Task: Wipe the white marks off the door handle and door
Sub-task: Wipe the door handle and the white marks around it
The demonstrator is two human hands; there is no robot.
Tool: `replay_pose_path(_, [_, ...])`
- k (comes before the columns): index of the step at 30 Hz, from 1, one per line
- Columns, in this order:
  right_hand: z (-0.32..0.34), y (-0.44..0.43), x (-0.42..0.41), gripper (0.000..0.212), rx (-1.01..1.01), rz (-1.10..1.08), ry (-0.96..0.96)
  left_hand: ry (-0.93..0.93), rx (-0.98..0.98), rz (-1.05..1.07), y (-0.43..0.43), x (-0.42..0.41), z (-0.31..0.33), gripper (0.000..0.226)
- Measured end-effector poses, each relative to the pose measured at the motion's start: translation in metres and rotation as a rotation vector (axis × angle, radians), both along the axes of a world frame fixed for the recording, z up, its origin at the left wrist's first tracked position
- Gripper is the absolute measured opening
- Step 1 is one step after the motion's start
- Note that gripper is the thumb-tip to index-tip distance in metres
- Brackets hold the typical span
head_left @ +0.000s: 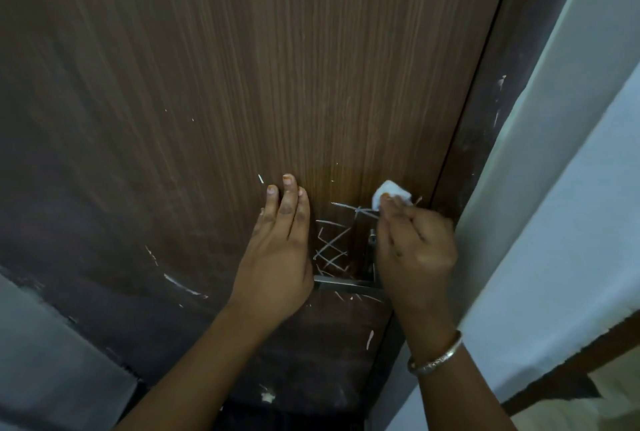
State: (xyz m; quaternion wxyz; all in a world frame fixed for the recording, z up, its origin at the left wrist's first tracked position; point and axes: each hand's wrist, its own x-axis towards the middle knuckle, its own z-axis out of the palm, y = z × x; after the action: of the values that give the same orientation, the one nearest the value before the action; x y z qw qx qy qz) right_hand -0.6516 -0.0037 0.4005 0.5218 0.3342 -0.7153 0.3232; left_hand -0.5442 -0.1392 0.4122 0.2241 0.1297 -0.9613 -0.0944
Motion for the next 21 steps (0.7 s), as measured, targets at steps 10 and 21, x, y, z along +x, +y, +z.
replay_pose_path(10, [-0.013,0.012,-0.002,0.024,-0.075,-0.017,-0.112,-0.036,0.010,-0.020,-0.008,0.006,0.003,0.079])
replay_pose_path(21, [-0.022,0.020,-0.006,0.024,0.028,-0.149,-0.088,-0.084,-0.016,0.007,-0.005,0.008,0.008,0.077])
